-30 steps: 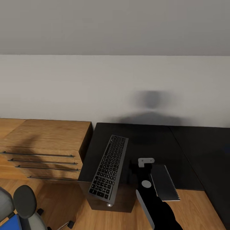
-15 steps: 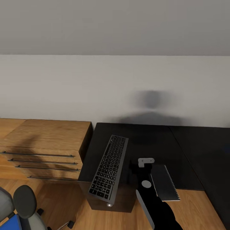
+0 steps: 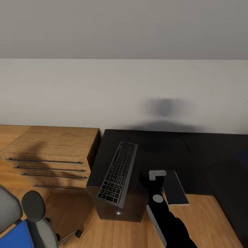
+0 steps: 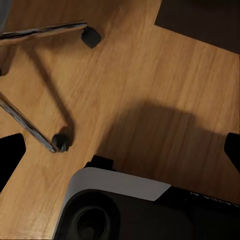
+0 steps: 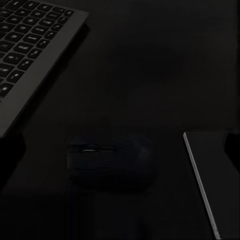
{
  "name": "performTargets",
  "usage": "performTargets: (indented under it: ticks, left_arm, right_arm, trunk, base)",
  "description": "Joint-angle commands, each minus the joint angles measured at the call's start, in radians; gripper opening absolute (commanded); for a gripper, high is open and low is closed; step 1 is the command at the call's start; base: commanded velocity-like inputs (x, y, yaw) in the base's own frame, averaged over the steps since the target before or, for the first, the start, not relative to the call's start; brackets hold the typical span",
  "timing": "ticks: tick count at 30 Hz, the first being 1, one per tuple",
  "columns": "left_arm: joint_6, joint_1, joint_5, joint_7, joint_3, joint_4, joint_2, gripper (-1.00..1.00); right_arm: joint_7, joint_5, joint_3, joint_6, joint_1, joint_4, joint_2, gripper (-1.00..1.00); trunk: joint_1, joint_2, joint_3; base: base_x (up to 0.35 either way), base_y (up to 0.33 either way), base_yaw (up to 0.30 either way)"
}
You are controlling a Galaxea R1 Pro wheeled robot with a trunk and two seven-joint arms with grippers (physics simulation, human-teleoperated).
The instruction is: In the bedroom, organize the workspace by keeping the computer under the desk, ensuring the monitor is on the desk, placing the keyboard on the desk next to the monitor, placing the mouse on the desk next to the keyboard, moving the folder from the swivel chair onto the desk next to the mouse, stacking the notebook on top of the folder with the pen on top of the notebook, and positioning the swivel chair next to the desk.
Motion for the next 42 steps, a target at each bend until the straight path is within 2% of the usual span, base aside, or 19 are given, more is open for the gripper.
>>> performTargets:
  ticks: [1, 31, 42]
  left_arm:
    - [-0.003, 0.0, 0.001, 0.003, -0.002, 0.0, 0.0, 1.0]
    - [-0.003, 0.0, 0.001, 0.004, -0.002, 0.0, 0.0, 1.0]
    - [-0.003, 0.0, 0.001, 0.003, -0.002, 0.0, 0.0, 1.0]
  right_arm:
    - [-0.006, 0.001, 0.002, 0.007, -0.001, -0.001, 0.0, 1.0]
    - [-0.006, -0.001, 0.002, 0.006, -0.001, 0.003, 0.0, 1.0]
    - [-0.003, 0.0, 0.003, 0.004, -0.001, 0.026, 0.0, 1.0]
  trunk:
    - [-0.001, -0.001, -0.001]
    - [-0.001, -0.001, -0.001]
    - [-0.001, -0.001, -0.001]
  base:
    - [-0.302, 0.0, 0.0]
    - [-0.314, -0.001, 0.0]
    - [-0.315, -0.083, 0.0]
